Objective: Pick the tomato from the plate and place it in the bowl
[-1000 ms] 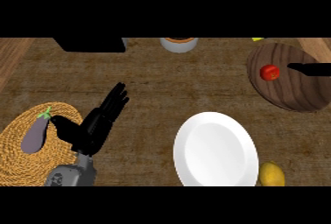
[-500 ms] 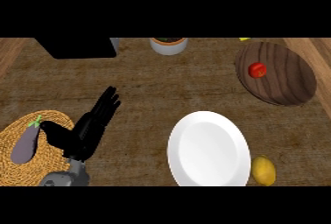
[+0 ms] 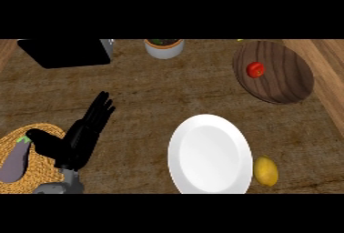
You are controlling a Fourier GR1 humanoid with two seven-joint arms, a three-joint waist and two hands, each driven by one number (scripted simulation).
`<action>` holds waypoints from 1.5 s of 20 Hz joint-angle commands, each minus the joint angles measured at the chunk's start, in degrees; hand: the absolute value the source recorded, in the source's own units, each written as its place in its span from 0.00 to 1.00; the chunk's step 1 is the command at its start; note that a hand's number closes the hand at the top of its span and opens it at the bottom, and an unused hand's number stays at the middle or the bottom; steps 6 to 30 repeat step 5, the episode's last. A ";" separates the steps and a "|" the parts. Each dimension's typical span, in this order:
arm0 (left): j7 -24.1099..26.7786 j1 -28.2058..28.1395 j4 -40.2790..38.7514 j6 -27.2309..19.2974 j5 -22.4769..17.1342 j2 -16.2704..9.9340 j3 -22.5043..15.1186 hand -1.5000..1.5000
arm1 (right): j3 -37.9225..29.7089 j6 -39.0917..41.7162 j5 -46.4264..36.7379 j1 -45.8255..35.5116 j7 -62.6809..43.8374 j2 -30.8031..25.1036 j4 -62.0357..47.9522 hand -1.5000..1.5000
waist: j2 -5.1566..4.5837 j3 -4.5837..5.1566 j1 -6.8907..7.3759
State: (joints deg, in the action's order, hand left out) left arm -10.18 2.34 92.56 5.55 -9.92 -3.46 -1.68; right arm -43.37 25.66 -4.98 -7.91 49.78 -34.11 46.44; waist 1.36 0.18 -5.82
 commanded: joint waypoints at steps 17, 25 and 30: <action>-0.66 -0.69 1.62 -0.28 0.05 -0.80 0.63 0.50 | 6.92 12.08 0.18 25.76 16.80 7.04 12.66 1.00 | -0.01 -0.17 -0.77; -0.66 -0.69 1.62 -0.28 0.05 -0.80 0.63 0.50 | 6.92 12.08 0.18 25.76 16.80 7.04 12.66 1.00 | -0.01 -0.17 -0.77; -0.66 -0.69 1.62 -0.28 0.05 -0.80 0.63 0.50 | 6.92 12.08 0.18 25.76 16.80 7.04 12.66 1.00 | -0.01 -0.17 -0.77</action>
